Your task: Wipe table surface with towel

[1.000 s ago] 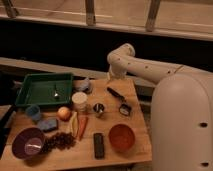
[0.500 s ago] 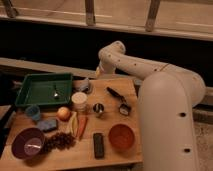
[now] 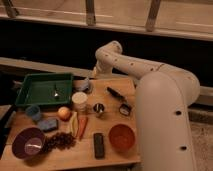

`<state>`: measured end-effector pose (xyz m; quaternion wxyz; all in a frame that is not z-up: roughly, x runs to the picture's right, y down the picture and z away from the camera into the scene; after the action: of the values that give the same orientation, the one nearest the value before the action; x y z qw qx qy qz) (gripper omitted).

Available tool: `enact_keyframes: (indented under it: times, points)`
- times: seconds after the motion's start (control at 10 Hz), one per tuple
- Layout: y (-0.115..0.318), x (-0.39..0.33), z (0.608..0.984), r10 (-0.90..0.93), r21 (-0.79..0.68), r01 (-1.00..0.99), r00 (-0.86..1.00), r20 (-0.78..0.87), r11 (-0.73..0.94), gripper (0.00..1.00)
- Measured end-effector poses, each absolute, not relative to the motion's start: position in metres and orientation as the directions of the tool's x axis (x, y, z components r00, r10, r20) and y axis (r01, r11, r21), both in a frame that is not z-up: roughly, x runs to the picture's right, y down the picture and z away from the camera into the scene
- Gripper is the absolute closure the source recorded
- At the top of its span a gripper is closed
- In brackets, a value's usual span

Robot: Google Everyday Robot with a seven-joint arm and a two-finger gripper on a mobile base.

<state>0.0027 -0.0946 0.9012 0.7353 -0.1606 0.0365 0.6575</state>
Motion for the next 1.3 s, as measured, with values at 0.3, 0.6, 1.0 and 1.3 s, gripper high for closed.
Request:
enact_keyframes:
  times: [0.3, 0.6, 1.0, 1.3]
  points:
    - [-0.091, -0.007, 0.904, 0.96, -0.21, -0.975, 0.132, -0.248, 0.08, 0.33]
    - [-0.086, -0.057, 0.918, 0.955, -0.27, -0.959, 0.16, -0.25, 0.09, 0.33]
    - [-0.058, -0.082, 0.935, 0.927, -0.311, -0.944, 0.212, -0.309, 0.112, 0.33]
    - [-0.05, -0.104, 0.952, 0.904, -0.339, -0.932, 0.249, -0.347, 0.127, 0.33]
